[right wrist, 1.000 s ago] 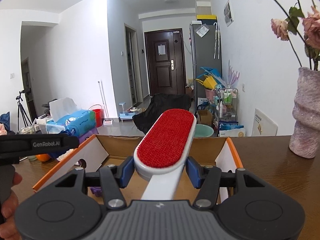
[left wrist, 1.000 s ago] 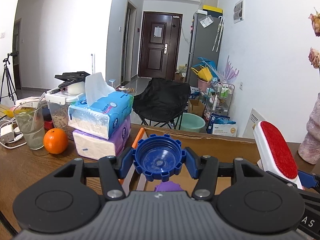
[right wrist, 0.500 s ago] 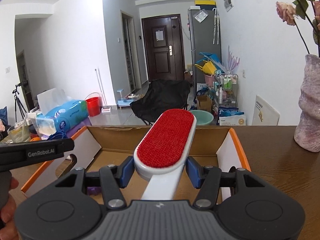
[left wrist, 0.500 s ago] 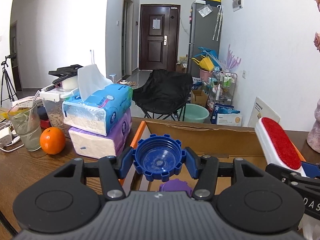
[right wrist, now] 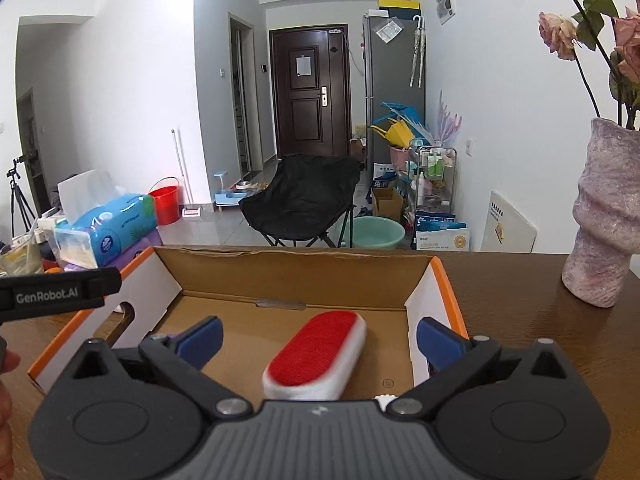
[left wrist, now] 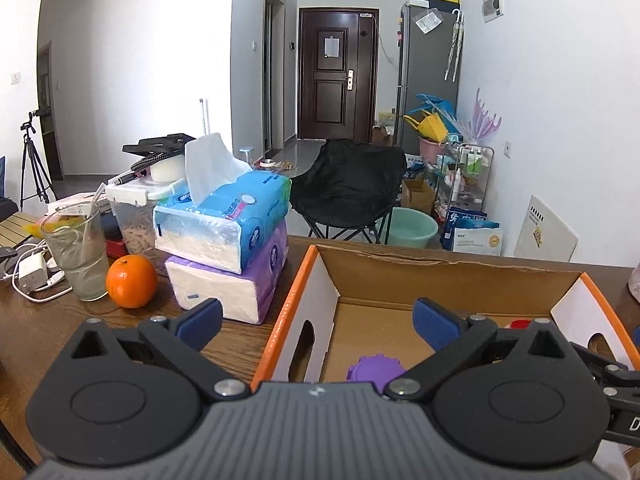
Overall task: Organize rigid objects
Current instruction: 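Open both tools to drop the blue cap and lint brush into the box, then withdraw both tools from the box toward the remaining items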
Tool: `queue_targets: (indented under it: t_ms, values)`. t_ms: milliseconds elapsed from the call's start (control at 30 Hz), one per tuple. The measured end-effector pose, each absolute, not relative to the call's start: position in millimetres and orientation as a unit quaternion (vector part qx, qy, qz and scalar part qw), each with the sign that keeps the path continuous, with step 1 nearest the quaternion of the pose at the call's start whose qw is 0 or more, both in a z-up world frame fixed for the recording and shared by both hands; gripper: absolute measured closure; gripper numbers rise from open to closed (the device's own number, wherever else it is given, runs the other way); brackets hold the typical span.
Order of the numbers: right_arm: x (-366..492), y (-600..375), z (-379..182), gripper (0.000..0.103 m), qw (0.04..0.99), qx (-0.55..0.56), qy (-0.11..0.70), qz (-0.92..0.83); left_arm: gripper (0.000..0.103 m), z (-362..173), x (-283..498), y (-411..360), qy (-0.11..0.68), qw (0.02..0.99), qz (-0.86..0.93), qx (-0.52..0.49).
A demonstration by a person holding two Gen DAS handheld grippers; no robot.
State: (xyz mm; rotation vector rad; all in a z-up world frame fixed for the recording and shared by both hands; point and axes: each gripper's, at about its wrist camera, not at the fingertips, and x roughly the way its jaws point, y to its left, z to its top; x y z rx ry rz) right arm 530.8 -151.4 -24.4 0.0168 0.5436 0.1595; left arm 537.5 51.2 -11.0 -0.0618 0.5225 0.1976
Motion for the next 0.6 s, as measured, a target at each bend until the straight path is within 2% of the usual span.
queue_targets:
  t_ms: [600]
  values:
    - [487.6,-167.3,-14.4,0.000,0.967,0.010,0.248,0.061,0.000,-1.2,503.0,41.3,0.243,0.965,0.098,-0.027]
